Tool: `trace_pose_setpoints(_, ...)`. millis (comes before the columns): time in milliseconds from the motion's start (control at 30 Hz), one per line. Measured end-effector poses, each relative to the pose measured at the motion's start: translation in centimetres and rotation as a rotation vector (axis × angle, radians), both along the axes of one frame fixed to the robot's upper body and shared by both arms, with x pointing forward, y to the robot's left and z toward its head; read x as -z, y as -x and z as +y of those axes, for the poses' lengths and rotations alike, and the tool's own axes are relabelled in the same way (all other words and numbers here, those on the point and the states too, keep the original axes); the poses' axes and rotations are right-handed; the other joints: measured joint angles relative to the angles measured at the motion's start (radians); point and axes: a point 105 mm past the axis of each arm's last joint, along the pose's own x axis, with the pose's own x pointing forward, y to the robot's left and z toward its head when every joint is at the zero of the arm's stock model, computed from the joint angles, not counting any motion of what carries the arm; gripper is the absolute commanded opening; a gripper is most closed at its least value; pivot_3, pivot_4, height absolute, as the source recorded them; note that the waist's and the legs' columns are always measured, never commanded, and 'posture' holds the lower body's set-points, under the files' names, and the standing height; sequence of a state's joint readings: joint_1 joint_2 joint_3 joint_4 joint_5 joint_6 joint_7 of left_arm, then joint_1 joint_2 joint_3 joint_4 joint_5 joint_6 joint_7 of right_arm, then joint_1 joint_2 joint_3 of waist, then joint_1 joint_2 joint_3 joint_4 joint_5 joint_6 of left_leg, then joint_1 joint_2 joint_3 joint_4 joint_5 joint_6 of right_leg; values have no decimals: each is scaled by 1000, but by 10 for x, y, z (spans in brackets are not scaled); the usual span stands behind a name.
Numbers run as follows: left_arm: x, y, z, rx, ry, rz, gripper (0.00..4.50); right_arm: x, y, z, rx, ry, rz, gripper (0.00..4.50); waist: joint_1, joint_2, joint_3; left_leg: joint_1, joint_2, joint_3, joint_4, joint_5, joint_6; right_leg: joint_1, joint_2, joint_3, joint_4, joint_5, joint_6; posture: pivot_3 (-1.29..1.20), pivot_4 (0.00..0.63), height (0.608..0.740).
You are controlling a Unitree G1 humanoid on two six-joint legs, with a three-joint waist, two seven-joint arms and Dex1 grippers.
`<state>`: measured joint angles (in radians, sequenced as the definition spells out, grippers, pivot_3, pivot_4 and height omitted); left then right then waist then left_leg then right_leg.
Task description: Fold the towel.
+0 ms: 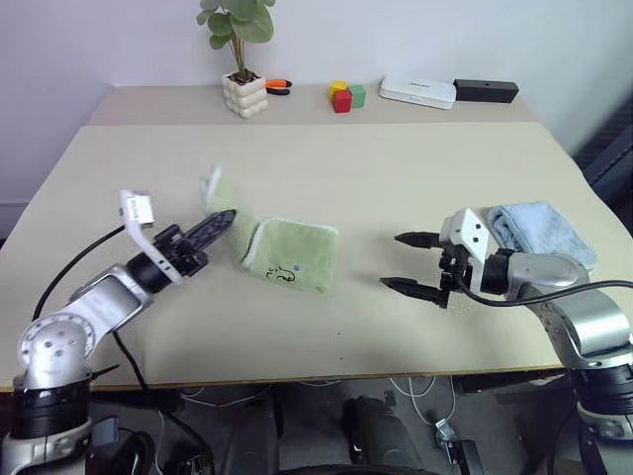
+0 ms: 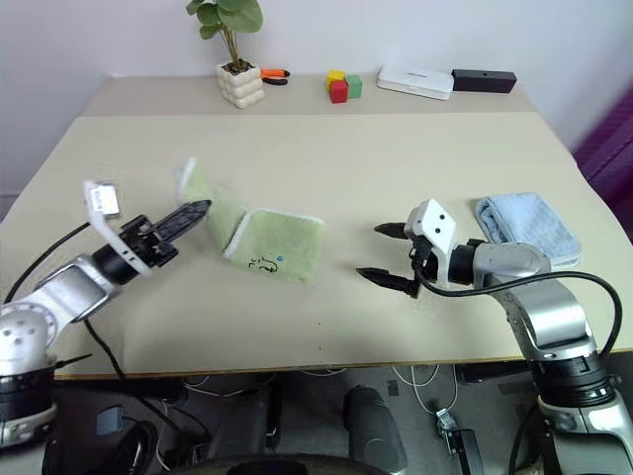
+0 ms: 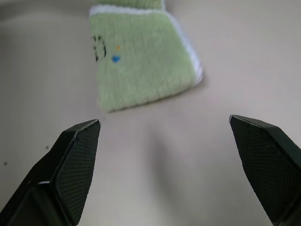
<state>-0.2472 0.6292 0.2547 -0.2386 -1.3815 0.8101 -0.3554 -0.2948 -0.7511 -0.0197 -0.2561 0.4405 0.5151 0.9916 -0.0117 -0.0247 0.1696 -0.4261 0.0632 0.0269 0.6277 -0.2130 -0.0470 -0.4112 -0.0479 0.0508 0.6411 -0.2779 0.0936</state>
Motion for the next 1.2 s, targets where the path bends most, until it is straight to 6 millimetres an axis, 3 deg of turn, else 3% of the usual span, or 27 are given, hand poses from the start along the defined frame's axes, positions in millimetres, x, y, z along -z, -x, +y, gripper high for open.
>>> trace_pose_setpoints(133, -3, 2, -37, 173, -78, -60, 34, -5, -1, 1, 6, -14, -17, 4500, 0, 0, 0, -1, 0, 0, -2, 0, 0, 0, 1, 0, -3, 0, 0, 0, 150, 740)
trace_pose_setpoints(300, 13, 12, -69, 359, -173, -75, 34, -9, -4, 3, 22, -20, -39, 4500, -2, 0, 0, -1, 0, 0, -2, 0, 1, 0, 2, 0, -3, 0, 1, 0, 150, 740)
trace_pose_setpoints(767, 64, 7, -72, 391, -395, 11, 34, -11, -6, -5, 73, -25, -56, 4500, 1, 0, 0, -1, 1, -1, -1, 0, 1, 1, 2, 0, -3, 1, 2, 0, 150, 740)
trace_pose_setpoints(867, 65, 8, -76, 403, -388, 18, 878, -11, -6, -5, 77, -26, -60, 4500, 0, 0, 0, -1, 1, -1, -1, 0, 1, 1, 2, 0, -3, 1, 2, 0, 150, 740)
trace_pose_setpoints(1100, 72, 10, -79, 399, -389, 31, 4294, -11, -7, -5, 82, -22, -65, 4500, 0, 0, 0, -1, 1, -1, -1, 0, 1, 1, 2, 0, -3, 1, 3, 0, 150, 740)
trace_pose_setpoints(1200, 72, 10, -80, 395, -388, 17, 4456, -12, -7, -5, 82, -22, -69, 4500, 1, 0, 0, -1, 1, -1, 0, 0, 1, 1, 2, 0, -3, 1, 3, 0, 150, 740)
